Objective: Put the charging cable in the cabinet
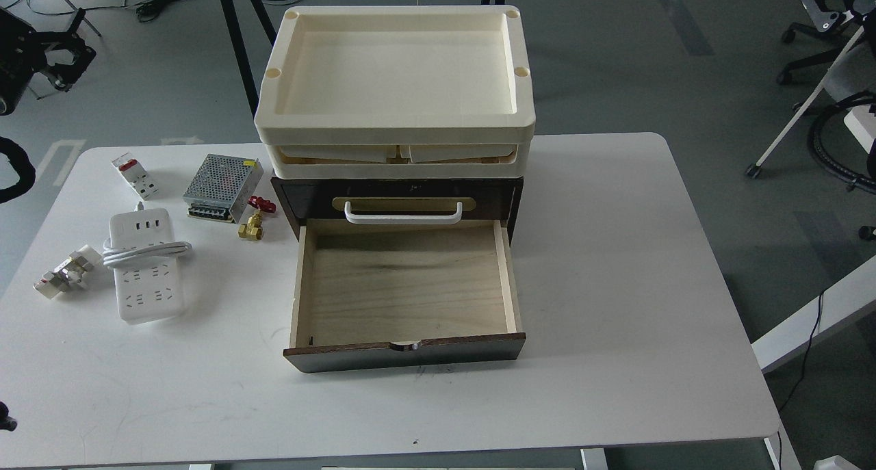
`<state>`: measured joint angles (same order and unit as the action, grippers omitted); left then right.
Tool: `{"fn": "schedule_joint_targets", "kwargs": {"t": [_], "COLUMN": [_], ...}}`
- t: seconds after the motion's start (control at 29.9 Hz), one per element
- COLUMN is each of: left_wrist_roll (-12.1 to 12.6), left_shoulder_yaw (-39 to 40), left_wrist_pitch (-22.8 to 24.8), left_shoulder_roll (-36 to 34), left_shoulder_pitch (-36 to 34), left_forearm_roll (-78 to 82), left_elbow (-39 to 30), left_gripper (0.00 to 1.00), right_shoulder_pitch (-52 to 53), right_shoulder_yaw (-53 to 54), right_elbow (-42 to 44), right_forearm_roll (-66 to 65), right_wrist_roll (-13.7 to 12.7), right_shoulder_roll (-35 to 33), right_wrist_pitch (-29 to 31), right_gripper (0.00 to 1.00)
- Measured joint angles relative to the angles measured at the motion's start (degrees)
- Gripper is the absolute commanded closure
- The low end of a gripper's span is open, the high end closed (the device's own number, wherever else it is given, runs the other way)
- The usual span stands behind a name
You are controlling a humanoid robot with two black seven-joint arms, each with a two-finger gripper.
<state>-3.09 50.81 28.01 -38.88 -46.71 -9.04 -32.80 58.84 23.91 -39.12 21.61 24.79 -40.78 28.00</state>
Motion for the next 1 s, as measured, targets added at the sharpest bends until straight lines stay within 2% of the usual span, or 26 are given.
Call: {"fn": "schedule_joint_targets", "kwargs": {"t": [0.3,0.43,0.53,1.0], "left_wrist_roll": [0.0,-0.1,0.3,0.1], "left_shoulder_yaw": [2.5,5.4,5.6,2.8], "left_wrist_pitch": [0.0,0.0,0.0,0.0], "left_shoulder_roll": [0.1,1.9,4.8,7.7], "left_shoulder_pitch": [-1.0,-0.9,-2.1,-2.4], "left_forearm_roll": [-2.6,-6.8,-7.3,-7.2], "left_elbow": [0.9,7.6,9.6,9.8], "left_gripper": [0.00,0.00,0.00,0.00], "right_shoulder_pitch": [-0.9,-0.9,-0.9,-1.5], "right_shoulder_yaw": [0.2,0.5,1.5,2.5], "right_elbow": [0.2,0.3,0.3,0.4], "right_forearm_roll": [0.0,0.0,0.0,-0.2], "right_wrist_roll": [0.0,0.0,0.0,-0.2], "right_shoulder_roll": [0.0,-0.2,-0.5,1.4], "right_wrist_pitch": [0.0,0.0,0.0,0.0], "right_gripper": [0.00,0.00,0.00,0.00]}}
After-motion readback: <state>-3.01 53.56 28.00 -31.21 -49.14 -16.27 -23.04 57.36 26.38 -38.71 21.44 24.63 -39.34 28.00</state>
